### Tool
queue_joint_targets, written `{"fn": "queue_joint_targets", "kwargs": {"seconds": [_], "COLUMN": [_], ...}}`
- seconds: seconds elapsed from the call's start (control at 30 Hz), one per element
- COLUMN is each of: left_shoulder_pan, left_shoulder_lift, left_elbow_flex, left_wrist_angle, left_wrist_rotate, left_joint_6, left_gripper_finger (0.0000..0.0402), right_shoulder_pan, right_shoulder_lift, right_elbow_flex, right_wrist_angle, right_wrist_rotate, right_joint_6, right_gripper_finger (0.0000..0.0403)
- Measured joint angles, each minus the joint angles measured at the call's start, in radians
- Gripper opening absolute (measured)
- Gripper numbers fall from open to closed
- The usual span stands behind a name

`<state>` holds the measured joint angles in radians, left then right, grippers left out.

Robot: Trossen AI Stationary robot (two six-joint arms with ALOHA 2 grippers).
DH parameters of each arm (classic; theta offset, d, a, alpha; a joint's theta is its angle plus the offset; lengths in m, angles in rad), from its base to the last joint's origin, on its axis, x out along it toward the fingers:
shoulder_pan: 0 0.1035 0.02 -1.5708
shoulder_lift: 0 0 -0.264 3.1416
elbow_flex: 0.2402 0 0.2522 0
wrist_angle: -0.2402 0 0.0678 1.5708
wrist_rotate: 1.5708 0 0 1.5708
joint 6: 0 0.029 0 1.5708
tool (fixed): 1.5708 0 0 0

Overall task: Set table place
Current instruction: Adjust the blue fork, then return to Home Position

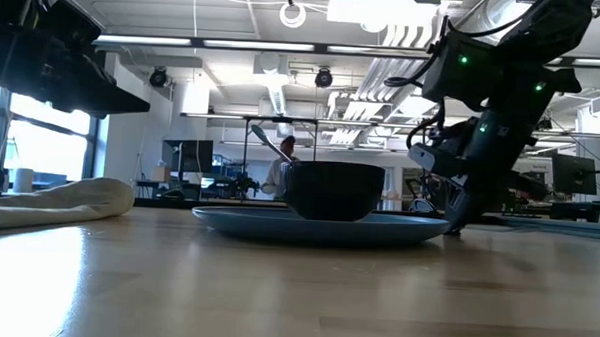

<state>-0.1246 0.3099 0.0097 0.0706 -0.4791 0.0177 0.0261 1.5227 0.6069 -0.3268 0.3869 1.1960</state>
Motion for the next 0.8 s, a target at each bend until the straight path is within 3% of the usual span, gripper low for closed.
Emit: {"fn": "queue_joint_targets", "kwargs": {"seconds": [0.27, 0.67, 0.8], "left_shoulder_pan": [0.000, 0.000, 0.000], "left_shoulder_lift": [0.000, 0.000, 0.000], "left_elbow_flex": [0.000, 0.000, 0.000], "left_wrist_angle": [0.000, 0.000, 0.000], "left_wrist_rotate": [0.000, 0.001, 0.001], "left_joint_6": [0.000, 0.009, 0.011], "left_gripper_finger": [0.0000, 0.0000, 0.0000], "right_shoulder_pan": [0.000, 0.000, 0.000], "right_shoulder_lift": [0.003, 0.002, -0.058], "right_elbow_flex": [0.019, 0.142, 0.168], "right_wrist_angle": [-0.013, -0.191, -0.212], "right_wrist_rotate": [-0.005, 0.006, -0.011], "right_joint_6": [-0.013, -0.058, -0.125], "right_gripper_finger": [0.0000, 0.0000, 0.0000]}}
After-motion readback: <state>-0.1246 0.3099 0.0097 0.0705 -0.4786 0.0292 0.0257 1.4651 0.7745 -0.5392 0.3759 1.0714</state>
